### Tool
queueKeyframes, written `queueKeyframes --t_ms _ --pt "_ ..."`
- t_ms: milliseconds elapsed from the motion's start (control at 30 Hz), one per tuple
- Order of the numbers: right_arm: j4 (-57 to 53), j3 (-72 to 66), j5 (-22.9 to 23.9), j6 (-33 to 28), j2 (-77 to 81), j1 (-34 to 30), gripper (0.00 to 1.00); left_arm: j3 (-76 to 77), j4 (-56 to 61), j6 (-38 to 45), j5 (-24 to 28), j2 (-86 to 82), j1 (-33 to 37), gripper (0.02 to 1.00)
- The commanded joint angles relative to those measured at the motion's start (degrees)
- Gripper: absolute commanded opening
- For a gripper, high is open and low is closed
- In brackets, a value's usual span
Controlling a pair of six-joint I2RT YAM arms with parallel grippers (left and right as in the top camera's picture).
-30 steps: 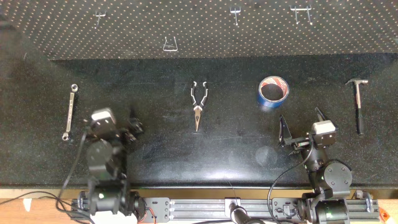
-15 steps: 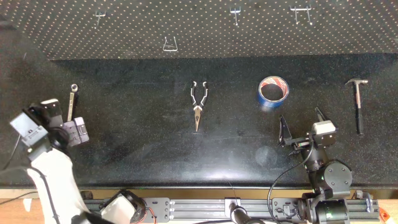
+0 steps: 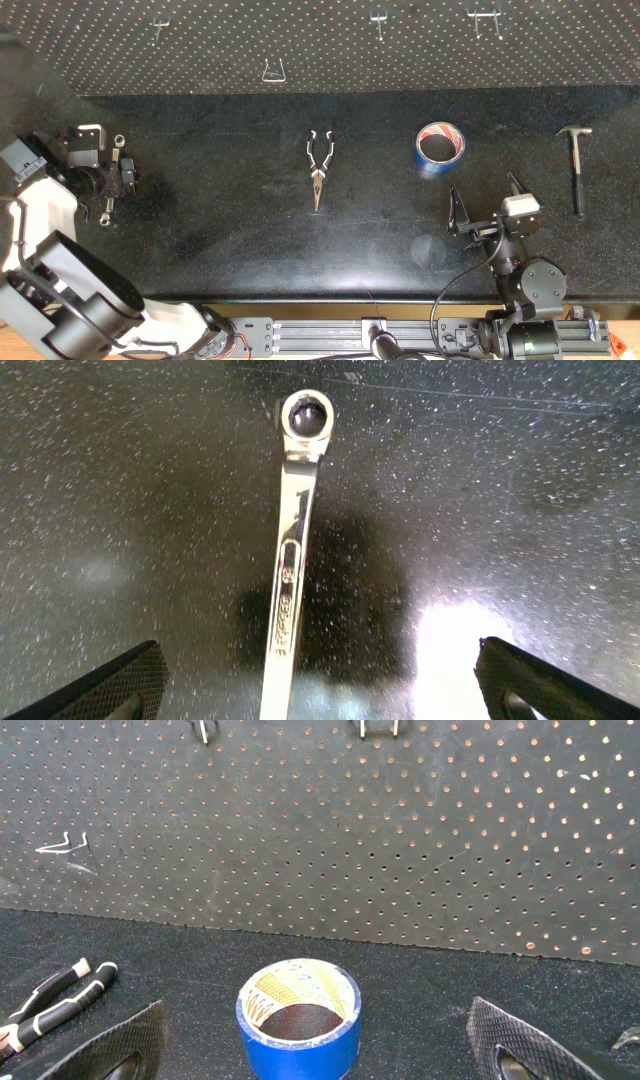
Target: Place Tools Onto Pegboard
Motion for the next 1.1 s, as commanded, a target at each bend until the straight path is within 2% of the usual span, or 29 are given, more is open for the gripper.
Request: queueKeyframes --t_ms 33,767,800,867,900,967,1033,1100 --pt "-0.3 -0.2 0.3 0.8 -0.4 0.4 0.976 3.9 0.2 2.6 0.3 5.4 0.2 0.993" --pt "-0.3 -0.2 0.3 0.8 -0.4 0.4 0.976 6.3 -2.1 2.5 -2.1 11.0 0.1 0.987" --pt "-0.3 -0.2 0.3 0.8 -0.4 0.4 0.976 6.3 -2.1 2.5 -2.1 11.0 0.1 0.860" --pt "-0.3 -0.2 0.3 0.8 -0.4 0.4 0.976 6.3 -2.3 2.5 -2.1 11.0 0.1 0.507" --pt "-0.3 -0.2 0.3 0.8 -0.4 0.4 0.976 6.3 -2.3 2.5 -2.1 11.0 0.1 0.391" --pt "-0.3 -0.2 0.3 0.8 -0.4 0.4 0.976 6.3 -2.3 2.5 -2.1 11.0 0.1 0.275" --pt "-0.3 -0.2 0.3 0.8 -0.4 0.4 0.976 6.3 -2.3 2.5 -2.1 11.0 0.1 0.066" --pt "-0.3 -0.2 0.3 0.8 -0.4 0.4 0.976 6.3 -2.3 2.5 -2.1 11.0 0.1 0.029"
